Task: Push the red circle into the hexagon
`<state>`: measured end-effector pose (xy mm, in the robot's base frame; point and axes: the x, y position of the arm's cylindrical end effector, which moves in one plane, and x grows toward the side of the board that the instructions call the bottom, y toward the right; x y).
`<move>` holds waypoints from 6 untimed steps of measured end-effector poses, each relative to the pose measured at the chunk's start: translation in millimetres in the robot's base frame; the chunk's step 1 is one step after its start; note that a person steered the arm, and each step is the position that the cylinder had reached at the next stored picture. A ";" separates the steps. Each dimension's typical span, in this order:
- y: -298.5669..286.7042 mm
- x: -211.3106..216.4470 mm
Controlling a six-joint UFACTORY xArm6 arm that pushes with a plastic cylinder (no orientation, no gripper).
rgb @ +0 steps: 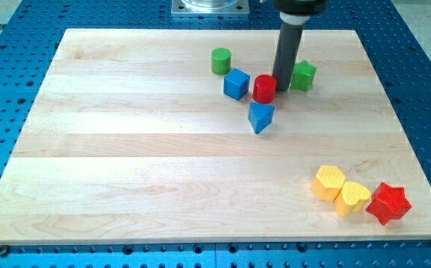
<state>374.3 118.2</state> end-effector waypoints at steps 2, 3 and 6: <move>-5.4 -50.6; -45.4 -45.8; 23.9 64.4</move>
